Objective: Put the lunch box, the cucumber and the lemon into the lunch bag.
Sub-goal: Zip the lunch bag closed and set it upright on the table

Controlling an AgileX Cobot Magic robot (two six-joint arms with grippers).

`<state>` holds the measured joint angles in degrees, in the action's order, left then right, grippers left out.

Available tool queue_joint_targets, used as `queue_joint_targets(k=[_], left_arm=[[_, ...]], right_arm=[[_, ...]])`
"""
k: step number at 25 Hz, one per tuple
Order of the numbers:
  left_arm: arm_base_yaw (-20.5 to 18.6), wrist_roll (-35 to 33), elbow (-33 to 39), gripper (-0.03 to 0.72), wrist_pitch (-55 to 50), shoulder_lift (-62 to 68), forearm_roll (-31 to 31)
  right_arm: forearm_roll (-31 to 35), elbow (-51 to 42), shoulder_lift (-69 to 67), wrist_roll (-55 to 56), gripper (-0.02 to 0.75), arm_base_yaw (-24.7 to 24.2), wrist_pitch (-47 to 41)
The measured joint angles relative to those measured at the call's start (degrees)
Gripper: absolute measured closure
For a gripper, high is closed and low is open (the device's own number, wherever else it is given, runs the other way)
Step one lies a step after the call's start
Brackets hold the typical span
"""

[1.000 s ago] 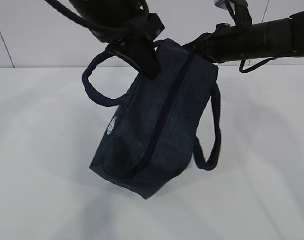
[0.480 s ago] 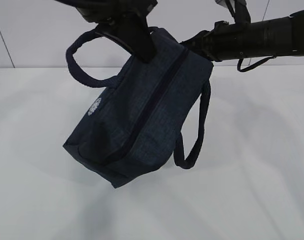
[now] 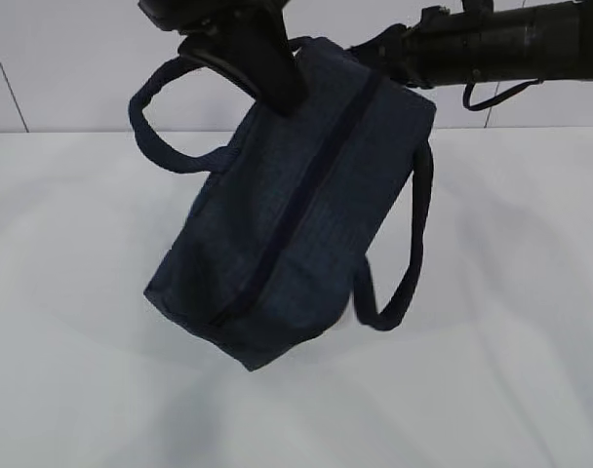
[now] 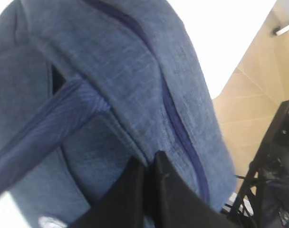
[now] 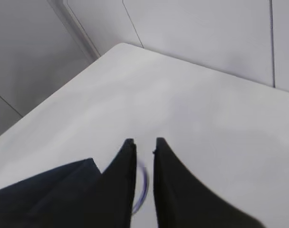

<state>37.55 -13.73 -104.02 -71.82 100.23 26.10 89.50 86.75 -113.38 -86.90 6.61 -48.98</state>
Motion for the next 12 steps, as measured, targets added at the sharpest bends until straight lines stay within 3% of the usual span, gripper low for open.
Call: queue_joint_targets(k=[2,4,12], left_arm=[[0.0,0.0,0.0,0.693,-0.5,-0.2,0.0],[0.0,0.0,0.0,0.693,-0.7,-0.2,0.0],[0.1,0.9,0.0,0.693,0.4,1.1,1.3]], right_arm=[[-0.1,1.8,0.0,2.3,0.444,-0.4,-0.4],[-0.3,3.3,0.3,3.9,0.38,-1.4,-1.1],[-0.6,5.1,8.2,10.6,0.34,-10.0,-1.8]])
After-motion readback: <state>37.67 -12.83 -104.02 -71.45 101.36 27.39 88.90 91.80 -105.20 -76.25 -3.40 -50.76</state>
